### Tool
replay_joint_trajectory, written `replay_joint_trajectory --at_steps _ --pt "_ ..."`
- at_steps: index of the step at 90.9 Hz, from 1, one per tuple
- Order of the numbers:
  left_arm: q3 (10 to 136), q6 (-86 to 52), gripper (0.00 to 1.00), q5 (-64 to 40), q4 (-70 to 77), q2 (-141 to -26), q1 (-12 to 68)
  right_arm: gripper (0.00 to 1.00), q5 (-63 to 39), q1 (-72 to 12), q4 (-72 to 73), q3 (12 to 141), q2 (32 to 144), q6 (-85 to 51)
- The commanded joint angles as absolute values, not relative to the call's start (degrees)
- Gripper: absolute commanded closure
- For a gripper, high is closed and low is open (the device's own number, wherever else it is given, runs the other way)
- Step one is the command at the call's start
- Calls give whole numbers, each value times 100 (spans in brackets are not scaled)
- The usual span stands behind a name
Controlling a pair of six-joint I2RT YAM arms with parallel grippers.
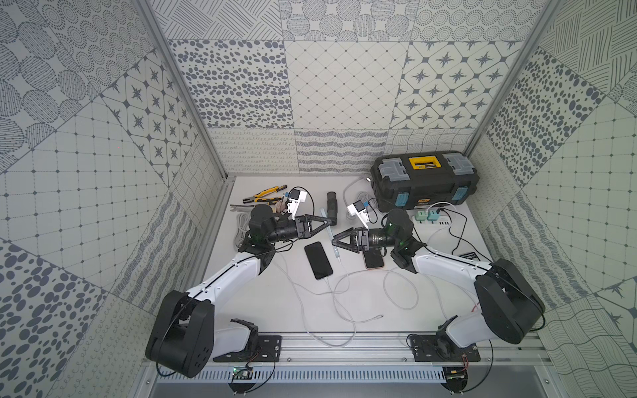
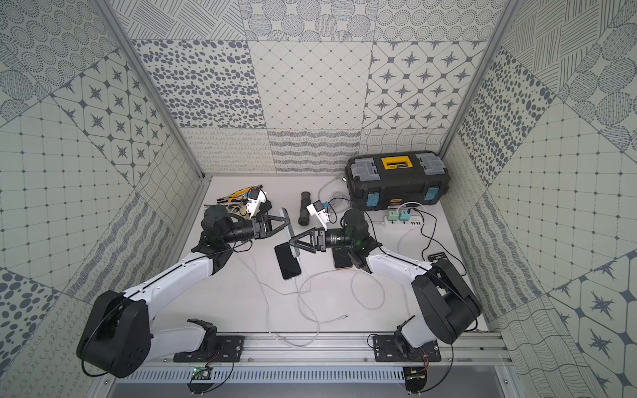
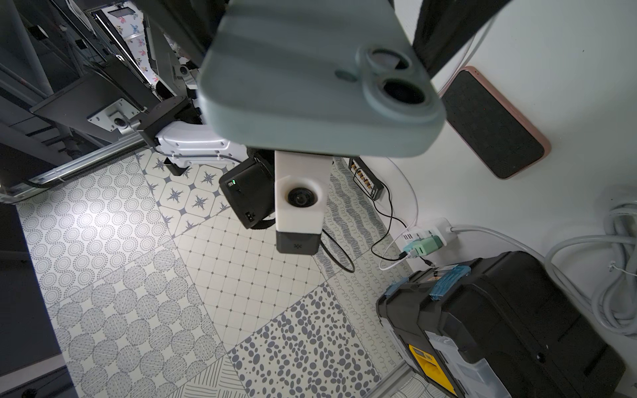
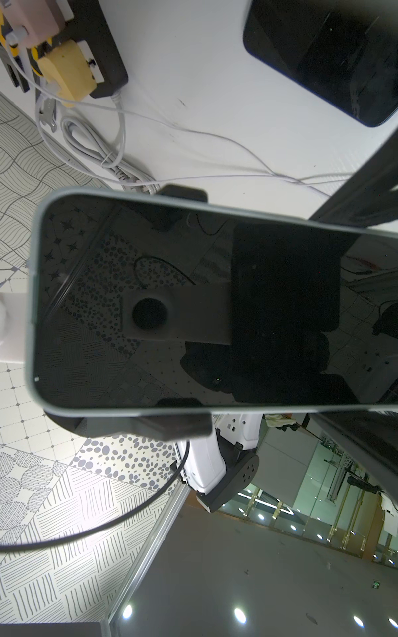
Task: Unplug the charging cable from the phone
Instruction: Pick up the phone at the center of the board.
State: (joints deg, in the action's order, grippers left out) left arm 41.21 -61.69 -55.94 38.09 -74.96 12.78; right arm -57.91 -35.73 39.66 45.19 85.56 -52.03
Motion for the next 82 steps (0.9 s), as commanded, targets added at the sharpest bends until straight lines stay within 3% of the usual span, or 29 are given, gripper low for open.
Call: replay_joint_trajectory --at_steps 1,11,21,42,82 --pt "4218 -6061 70 -5831 4349 -7494 1303 22 -5827 -3604 4122 4548 8461 -5047" --pt "4240 -5928 85 -5787 4293 -7459 1305 14 -5886 -3610 3913 4423 8303 -4826" --pt "4290 -5759 93 -5694 4140 -7438 1296 11 -5940 -3608 3887 4216 8153 -4694" --pt "4428 -5484 100 -5570 3810 -7441 1267 11 -6026 -3604 4038 3831 8023 -4661" --pt "4439 -5486 100 -5546 3762 -7428 1097 39 -6167 -3623 5316 3233 8278 -5283"
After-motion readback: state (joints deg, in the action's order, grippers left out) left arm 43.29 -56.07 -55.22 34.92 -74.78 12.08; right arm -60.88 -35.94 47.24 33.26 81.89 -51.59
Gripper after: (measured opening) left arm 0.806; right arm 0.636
